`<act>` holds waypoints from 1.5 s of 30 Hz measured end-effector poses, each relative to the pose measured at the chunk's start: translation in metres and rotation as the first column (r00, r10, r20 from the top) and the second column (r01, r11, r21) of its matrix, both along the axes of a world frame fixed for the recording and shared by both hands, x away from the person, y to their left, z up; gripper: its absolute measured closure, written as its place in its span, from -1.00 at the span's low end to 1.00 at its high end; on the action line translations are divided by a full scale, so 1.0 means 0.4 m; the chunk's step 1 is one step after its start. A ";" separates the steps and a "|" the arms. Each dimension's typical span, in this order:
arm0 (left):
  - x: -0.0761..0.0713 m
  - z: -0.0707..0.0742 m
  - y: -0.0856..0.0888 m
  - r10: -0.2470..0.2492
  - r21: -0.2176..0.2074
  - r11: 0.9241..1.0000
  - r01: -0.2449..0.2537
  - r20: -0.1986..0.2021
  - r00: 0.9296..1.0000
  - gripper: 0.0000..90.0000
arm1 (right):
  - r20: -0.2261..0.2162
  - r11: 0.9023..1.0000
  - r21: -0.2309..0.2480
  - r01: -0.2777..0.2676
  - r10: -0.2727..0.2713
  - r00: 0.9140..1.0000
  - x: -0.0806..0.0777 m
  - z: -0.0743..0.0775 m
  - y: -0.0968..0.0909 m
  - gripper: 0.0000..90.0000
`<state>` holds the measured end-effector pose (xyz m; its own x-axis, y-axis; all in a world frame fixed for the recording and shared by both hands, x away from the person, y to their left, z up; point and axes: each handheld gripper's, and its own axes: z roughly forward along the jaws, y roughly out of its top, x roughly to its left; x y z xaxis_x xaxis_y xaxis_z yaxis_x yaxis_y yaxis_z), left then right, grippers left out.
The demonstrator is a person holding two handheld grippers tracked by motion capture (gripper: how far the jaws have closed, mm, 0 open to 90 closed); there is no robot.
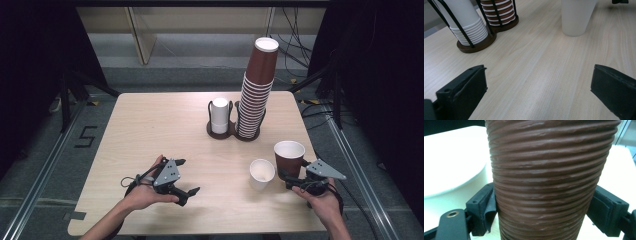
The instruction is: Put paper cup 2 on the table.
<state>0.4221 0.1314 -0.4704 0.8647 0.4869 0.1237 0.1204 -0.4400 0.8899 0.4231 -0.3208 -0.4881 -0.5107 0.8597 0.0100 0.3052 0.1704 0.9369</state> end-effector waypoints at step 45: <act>-0.004 -0.006 0.003 -0.006 -0.016 1.000 0.006 0.002 1.000 -1.00 | -0.145 0.999 -0.033 0.003 -0.008 0.989 -0.030 -0.012 0.031 -0.99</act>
